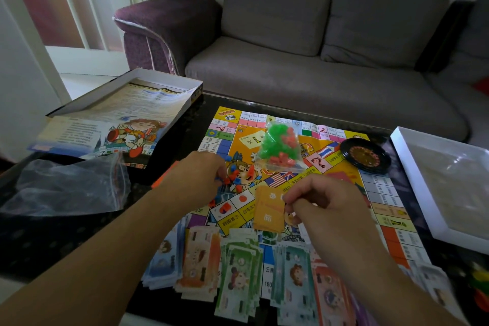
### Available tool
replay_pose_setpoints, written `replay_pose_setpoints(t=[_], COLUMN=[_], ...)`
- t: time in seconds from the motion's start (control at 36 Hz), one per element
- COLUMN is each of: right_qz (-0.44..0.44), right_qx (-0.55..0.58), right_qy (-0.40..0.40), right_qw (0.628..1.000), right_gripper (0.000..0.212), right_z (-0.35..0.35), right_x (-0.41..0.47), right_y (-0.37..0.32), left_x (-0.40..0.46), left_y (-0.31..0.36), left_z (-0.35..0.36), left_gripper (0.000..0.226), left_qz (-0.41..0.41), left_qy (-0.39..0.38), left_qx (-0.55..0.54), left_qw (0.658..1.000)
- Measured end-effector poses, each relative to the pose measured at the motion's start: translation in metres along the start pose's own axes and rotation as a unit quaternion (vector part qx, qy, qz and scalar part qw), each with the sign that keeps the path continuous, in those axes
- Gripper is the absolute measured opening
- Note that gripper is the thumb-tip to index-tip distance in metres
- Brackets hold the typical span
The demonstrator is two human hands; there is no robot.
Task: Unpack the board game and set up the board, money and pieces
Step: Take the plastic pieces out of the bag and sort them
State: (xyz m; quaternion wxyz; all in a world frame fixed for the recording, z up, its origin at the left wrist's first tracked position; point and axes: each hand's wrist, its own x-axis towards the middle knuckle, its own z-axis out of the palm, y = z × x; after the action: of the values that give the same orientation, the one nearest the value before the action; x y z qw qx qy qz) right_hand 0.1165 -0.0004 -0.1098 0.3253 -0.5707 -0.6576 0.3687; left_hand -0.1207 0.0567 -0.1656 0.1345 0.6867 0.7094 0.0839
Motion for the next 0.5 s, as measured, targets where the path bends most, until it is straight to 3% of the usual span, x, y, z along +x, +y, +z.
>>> replay_pose_setpoints(t=[0.25,0.5], right_qz=[-0.003,-0.014], right_qx=[0.002,0.014], right_qy=[-0.009,-0.02], right_qw=[1.0,1.0], right_gripper=[0.04,0.041], right_z=[-0.0006,-0.0005], right_x=[-0.0009,-0.0008], right_y=[-0.0006,0.002], left_x=[0.0021,0.0017], left_y=[-0.0053,-0.0016], left_z=[0.0045,0.0043], left_gripper=[0.014,0.022], left_qz=[-0.008,-0.017], left_qy=[0.039,-0.005], left_qx=[-0.025,0.007], left_qw=[0.999,1.0])
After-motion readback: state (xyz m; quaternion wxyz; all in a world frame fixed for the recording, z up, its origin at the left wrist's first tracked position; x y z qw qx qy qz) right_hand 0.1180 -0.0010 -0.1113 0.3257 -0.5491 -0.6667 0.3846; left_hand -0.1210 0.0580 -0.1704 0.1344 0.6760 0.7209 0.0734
